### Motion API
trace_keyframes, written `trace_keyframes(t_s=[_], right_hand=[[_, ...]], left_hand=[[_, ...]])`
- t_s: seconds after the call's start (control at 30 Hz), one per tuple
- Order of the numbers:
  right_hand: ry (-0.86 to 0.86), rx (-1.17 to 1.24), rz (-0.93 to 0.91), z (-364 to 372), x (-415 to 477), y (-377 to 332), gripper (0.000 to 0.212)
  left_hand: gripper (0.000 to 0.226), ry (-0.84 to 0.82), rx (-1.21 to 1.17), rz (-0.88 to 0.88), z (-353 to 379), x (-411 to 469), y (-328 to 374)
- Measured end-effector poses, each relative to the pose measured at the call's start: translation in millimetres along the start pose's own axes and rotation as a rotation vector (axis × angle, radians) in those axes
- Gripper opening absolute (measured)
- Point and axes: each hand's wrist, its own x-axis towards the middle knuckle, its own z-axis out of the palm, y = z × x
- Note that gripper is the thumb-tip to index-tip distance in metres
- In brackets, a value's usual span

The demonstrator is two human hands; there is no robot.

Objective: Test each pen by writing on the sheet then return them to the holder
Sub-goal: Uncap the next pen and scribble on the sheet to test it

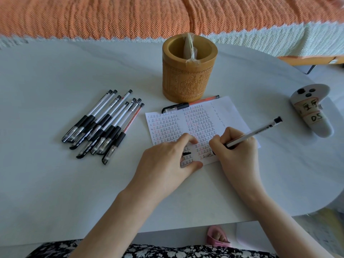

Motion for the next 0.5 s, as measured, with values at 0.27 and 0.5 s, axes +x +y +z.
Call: trace_keyframes(t_s=[0.27, 0.5], right_hand=[[0.004, 0.012, 0.009, -0.3, 0.2, 0.0, 0.036], [0.003, -0.006, 0.002, 0.8, 0.1, 0.3, 0.038]], left_hand=[[0.041, 0.011, -0.002, 0.011, 0.7, 0.2, -0.5], [0.041, 0.011, -0.006, 0.015, 0.7, 0.3, -0.5]])
